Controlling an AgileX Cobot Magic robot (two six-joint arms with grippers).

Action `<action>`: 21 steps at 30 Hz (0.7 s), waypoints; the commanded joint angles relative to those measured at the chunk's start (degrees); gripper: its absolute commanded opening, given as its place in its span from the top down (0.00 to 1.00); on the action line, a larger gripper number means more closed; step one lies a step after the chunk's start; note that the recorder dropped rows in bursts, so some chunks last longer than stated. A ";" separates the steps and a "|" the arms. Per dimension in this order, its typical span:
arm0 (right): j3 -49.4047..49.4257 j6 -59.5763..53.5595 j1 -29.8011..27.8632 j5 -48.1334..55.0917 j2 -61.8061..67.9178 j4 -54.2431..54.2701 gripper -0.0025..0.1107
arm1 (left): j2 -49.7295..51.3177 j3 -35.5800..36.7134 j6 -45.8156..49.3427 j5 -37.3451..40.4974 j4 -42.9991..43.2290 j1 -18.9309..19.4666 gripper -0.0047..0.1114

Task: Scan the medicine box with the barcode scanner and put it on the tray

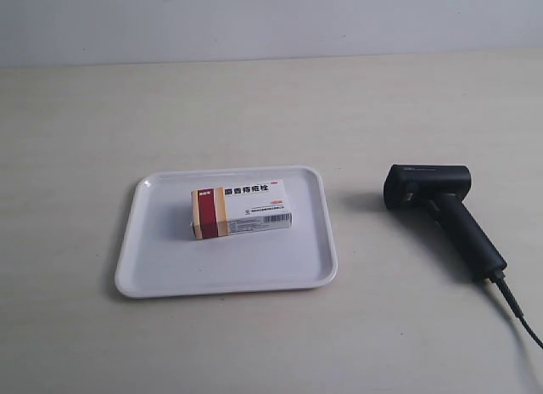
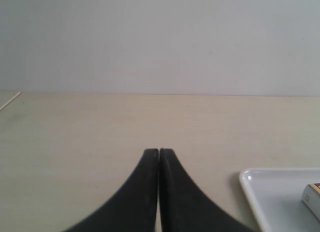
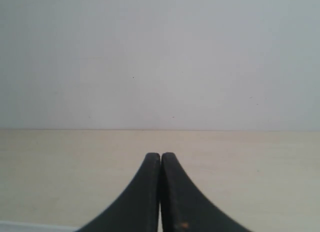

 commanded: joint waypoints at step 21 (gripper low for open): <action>24.54 -94.01 0.06 14.93 -36.78 93.22 0.97 | -0.37 0.04 0.00 -0.03 -0.55 0.16 0.94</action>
